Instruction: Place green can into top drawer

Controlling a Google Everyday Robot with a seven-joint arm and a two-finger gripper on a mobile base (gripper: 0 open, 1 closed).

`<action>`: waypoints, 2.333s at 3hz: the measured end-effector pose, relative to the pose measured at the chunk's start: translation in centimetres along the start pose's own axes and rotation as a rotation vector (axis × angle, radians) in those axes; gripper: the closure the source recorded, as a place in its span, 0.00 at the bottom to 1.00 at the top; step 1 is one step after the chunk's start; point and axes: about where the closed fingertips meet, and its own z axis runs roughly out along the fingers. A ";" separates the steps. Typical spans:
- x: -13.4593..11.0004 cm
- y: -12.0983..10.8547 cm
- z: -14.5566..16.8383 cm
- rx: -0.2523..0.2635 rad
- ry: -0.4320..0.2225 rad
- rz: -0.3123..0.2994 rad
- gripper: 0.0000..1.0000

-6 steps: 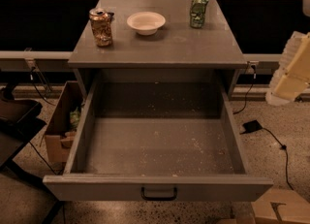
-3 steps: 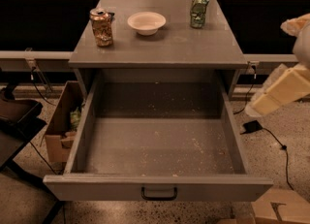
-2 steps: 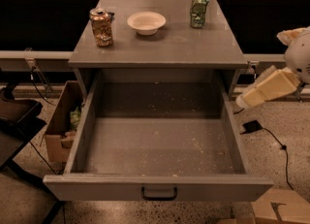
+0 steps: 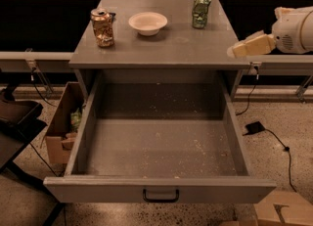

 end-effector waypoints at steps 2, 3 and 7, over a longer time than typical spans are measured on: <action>0.0 -0.2 4.4 -0.007 -0.030 0.062 0.00; 0.2 -1.1 10.7 0.017 -0.078 0.173 0.00; -3.5 -9.8 21.4 0.126 -0.263 0.255 0.00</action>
Offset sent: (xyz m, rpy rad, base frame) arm 0.0898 0.0332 -0.0436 0.1688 0.0103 -0.0312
